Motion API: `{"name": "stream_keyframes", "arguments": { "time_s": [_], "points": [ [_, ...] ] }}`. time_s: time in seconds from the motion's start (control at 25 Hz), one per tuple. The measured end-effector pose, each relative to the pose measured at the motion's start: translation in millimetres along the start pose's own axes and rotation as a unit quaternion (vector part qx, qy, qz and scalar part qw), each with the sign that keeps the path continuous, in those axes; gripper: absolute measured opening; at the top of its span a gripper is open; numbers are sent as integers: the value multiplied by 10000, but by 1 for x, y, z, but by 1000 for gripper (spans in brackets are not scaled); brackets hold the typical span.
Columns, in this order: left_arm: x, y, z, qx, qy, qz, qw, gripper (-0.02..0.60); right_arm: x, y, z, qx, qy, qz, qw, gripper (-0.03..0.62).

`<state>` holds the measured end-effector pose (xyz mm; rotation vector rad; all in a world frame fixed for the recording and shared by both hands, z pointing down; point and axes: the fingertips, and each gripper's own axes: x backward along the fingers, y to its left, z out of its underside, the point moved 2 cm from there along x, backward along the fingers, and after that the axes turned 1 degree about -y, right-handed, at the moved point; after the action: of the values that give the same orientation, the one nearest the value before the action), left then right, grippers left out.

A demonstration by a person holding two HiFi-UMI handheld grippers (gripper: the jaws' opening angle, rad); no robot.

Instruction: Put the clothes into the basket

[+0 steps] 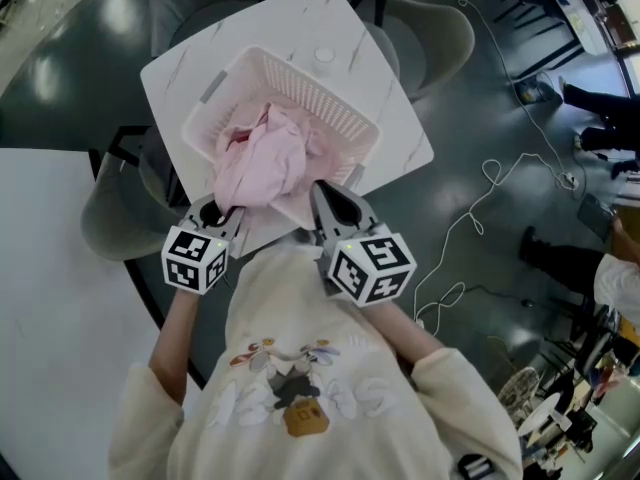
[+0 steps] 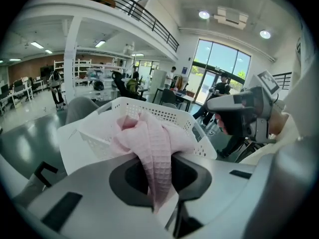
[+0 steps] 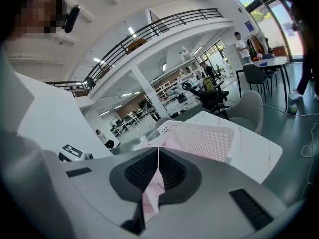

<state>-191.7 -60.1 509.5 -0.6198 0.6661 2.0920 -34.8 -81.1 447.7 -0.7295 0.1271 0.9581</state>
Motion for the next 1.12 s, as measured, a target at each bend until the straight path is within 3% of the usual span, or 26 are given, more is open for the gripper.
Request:
{"name": "stream_keyframes", "arguments": {
  "time_s": [0.2,0.4,1.12],
  "points": [
    [22,-14,-41,-351,-96,18,9993,80,-2,4,1,-21,-6,-97,10000,8],
    [38,-25,-72,-418,-261,214,9986,80,1,12,0,-26,-61,-137,9999,9],
    [42,-42,-187,-1159,-1092,455,9862,80,16,-19,-12,-369,-496,327,9976,9]
  ]
}}
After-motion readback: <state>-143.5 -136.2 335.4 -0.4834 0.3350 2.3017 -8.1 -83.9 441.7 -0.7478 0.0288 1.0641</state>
